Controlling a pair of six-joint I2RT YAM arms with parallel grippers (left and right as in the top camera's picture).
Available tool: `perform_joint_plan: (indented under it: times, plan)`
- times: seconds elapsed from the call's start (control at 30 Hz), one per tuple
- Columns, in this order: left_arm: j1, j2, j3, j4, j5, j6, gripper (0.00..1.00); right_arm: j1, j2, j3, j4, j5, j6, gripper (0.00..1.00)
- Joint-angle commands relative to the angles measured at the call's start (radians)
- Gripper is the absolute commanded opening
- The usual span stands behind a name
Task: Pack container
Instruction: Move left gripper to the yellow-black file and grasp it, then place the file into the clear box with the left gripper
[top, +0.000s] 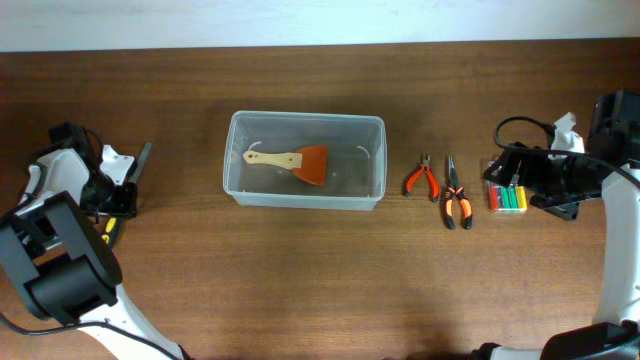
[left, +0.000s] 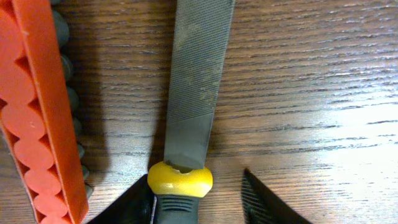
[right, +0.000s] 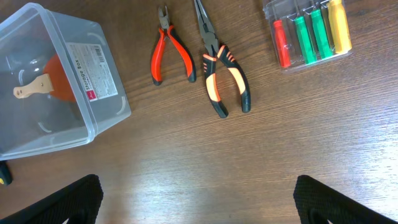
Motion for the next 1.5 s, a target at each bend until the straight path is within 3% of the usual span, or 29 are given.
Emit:
perform_joint_plan:
  times: [0.0, 0.3, 0.5, 0.63, 0.87, 0.97, 1.07, 1.3, 1.47]
  plan:
    - [0.006, 0.06, -0.013, 0.006, -0.012, 0.006, 0.38, -0.006, 0.002, 0.017, -0.001, -0.013, 0.006, 0.98]
    - [0.005, 0.06, -0.013, -0.006, -0.011, 0.006, 0.02, -0.006, 0.002, 0.017, -0.001, -0.012, 0.006, 0.98]
    - [-0.01, 0.054, 0.079, -0.108, 0.006, 0.005, 0.02, -0.006, 0.002, 0.017, -0.001, -0.013, 0.007, 0.98]
    - [-0.06, 0.024, 0.32, -0.301, 0.046, -0.01, 0.02, -0.006, 0.002, 0.017, -0.001, -0.013, 0.007, 0.99]
    - [-0.253, 0.005, 0.914, -0.599, 0.046, -0.005, 0.02, -0.006, 0.002, 0.017, -0.001, -0.014, 0.007, 0.98]
    - [-0.386, 0.005, 1.083, -0.637, 0.075, 0.082, 0.02, -0.006, 0.002, 0.017, -0.001, -0.014, 0.007, 0.98]
    - [-0.526, 0.005, 1.111, -0.636, 0.129, 0.216, 0.02, -0.006, 0.002, 0.017, -0.001, -0.014, 0.007, 0.98]
    - [-0.765, 0.074, 0.958, -0.624, 0.163, 0.573, 0.02, -0.006, 0.002, 0.017, -0.001, -0.013, 0.007, 0.99]
    - [-0.826, 0.158, 0.82, -0.548, 0.011, 0.657, 0.02, -0.006, 0.002, 0.017, -0.001, -0.013, 0.007, 0.98]
